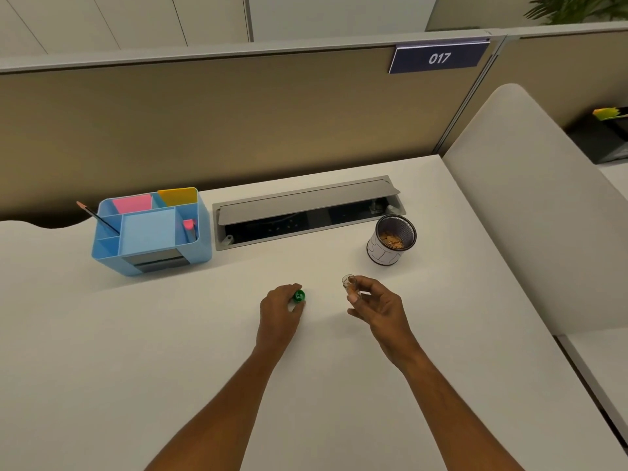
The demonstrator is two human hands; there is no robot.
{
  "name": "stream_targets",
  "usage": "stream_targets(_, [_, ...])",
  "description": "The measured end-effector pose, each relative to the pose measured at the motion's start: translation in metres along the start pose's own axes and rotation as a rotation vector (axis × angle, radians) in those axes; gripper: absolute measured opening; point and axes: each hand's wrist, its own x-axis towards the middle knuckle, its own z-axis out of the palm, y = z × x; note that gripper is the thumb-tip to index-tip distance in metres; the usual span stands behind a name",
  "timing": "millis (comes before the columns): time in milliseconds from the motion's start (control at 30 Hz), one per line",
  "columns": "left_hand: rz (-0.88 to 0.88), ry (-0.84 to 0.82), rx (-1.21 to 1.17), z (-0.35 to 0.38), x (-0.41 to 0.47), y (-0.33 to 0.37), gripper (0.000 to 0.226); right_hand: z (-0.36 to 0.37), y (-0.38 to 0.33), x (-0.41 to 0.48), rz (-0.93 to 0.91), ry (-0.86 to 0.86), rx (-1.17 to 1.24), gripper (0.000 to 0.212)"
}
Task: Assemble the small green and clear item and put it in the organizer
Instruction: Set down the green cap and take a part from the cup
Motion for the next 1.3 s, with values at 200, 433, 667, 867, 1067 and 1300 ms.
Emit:
stream_targets(200, [-0.026,-0.038,-0.016,0.0,0.003,-0.001,0.052,-0.003,0.005,0.012,-0.036,0.012,0.027,0.03])
stream_targets(433, [-0.041,-0.06,-0.054,-0.002,0.006,-0.005,0.067,-0.028,-0.025,0.042,-0.163,0.209,0.102,0.028])
stream_targets(667, [0.193,0.002,0.157,0.008,0.0,0.012,0.058,-0.075,-0.048,0.073,-0.216,0.496,-0.256,0.016])
stream_targets(867, [0.381,-0.273,0.378,0.044,-0.01,0.04,0.07,-0.091,-0.057,0.091,-0.276,0.508,-0.761,0.025])
stream_targets(1067, [0.367,-0.403,0.575,0.068,-0.022,0.031,0.076,-0.088,-0.066,0.093,-0.314,0.388,-0.956,0.025])
stream_targets(1300, [0.369,-0.418,0.651,0.074,-0.02,0.019,0.077,-0.09,-0.076,0.098,-0.248,0.232,-1.05,0.069])
